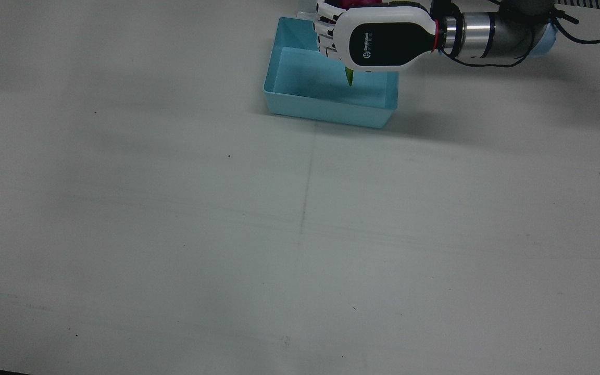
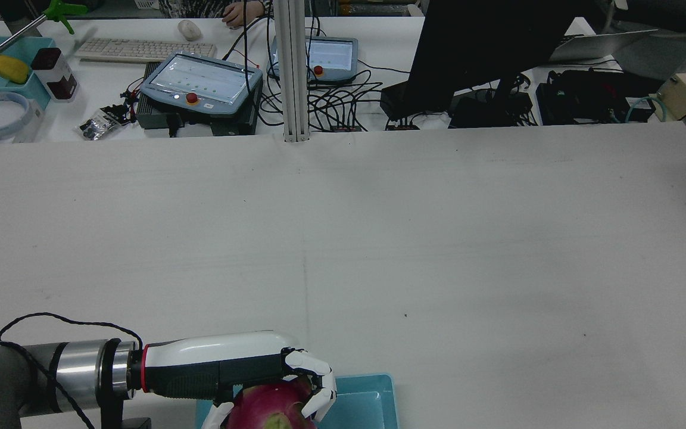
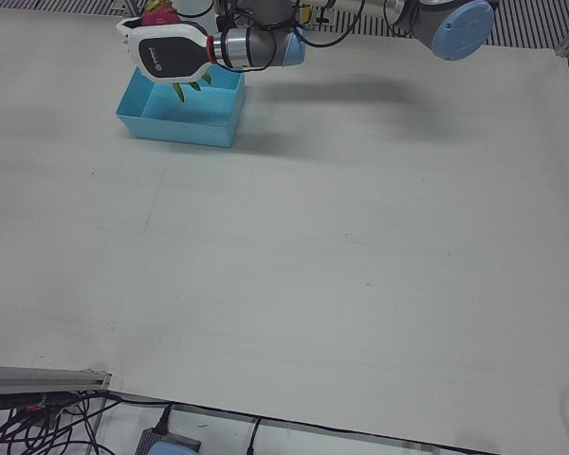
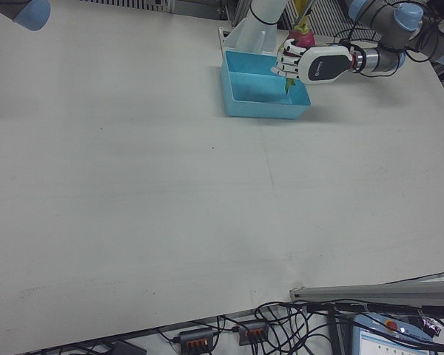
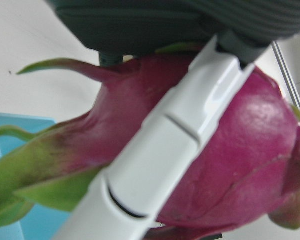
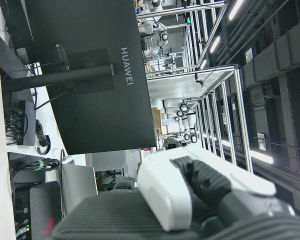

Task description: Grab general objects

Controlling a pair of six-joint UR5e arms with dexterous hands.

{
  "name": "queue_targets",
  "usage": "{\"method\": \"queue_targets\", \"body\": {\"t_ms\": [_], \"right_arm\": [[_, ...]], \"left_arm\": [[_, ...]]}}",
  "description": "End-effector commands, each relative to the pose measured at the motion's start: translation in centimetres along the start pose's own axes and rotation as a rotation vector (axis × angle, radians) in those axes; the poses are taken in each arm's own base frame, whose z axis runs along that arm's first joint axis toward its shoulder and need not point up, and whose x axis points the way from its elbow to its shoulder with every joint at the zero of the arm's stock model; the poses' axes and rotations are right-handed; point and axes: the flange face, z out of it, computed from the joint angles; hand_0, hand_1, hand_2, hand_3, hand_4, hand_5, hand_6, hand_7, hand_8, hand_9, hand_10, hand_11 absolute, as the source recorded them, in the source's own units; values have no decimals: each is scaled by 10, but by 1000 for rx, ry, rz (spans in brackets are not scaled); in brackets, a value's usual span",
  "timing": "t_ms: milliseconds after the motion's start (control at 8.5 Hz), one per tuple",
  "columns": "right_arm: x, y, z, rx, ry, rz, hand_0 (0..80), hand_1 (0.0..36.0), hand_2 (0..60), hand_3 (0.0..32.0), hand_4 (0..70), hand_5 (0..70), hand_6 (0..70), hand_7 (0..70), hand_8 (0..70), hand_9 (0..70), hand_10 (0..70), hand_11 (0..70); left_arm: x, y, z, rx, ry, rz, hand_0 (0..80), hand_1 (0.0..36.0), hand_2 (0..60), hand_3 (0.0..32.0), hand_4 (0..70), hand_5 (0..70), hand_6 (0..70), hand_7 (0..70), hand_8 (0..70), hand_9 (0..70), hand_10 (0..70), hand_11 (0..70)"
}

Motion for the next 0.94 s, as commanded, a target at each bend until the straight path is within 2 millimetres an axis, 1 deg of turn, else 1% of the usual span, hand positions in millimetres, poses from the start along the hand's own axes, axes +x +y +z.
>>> {"method": "queue_targets", "body": {"t_ms": [0, 118, 235, 353, 471, 588, 706, 824], "right_arm": [[0, 0, 0, 0, 0, 0, 0, 0, 0, 0, 0, 0, 0, 0, 0, 0, 0, 0], [0, 0, 0, 0, 0, 0, 0, 0, 0, 0, 0, 0, 0, 0, 0, 0, 0, 0], [0, 0, 0, 0, 0, 0, 0, 0, 0, 0, 0, 0, 0, 0, 0, 0, 0, 0], [0, 0, 0, 0, 0, 0, 0, 0, 0, 0, 0, 0, 0, 0, 0, 0, 0, 0], [0, 0, 0, 0, 0, 0, 0, 0, 0, 0, 0, 0, 0, 0, 0, 0, 0, 0], [0, 0, 0, 0, 0, -2, 0, 0, 0, 0, 0, 0, 0, 0, 0, 0, 0, 0], [1, -1, 0, 2, 1, 0, 0, 0, 0, 0, 0, 0, 0, 0, 0, 0, 0, 0], [1, -1, 0, 2, 1, 0, 0, 0, 0, 0, 0, 0, 0, 0, 0, 0, 0, 0]], "left_arm": [[-16, 4, 2, 10, -37, 13, 800, 253, 0, 6, 53, 687, 79, 177, 157, 121, 73, 134], [-16, 1, -6, 22, -42, 10, 800, 275, 0, 94, 2, 687, 55, 150, 92, 102, 90, 165], [-6, -6, -32, 50, -40, 16, 800, 274, 0, 172, 0, 553, 4, 65, 23, 47, 95, 175], [29, -35, -73, 121, 6, 54, 800, 262, 0, 132, 0, 422, 0, 37, 14, 35, 80, 153], [47, -60, -120, 161, 71, 40, 786, 251, 0, 78, 0, 429, 0, 37, 10, 30, 65, 131], [87, -87, -186, 269, 139, 99, 786, 248, 0, 56, 0, 483, 0, 38, 9, 29, 58, 121], [123, -112, -239, 390, 183, 158, 800, 256, 0, 140, 0, 463, 0, 31, 10, 29, 57, 119], [137, -140, -280, 491, 200, 181, 800, 257, 0, 184, 0, 445, 0, 27, 9, 27, 56, 119]]}}
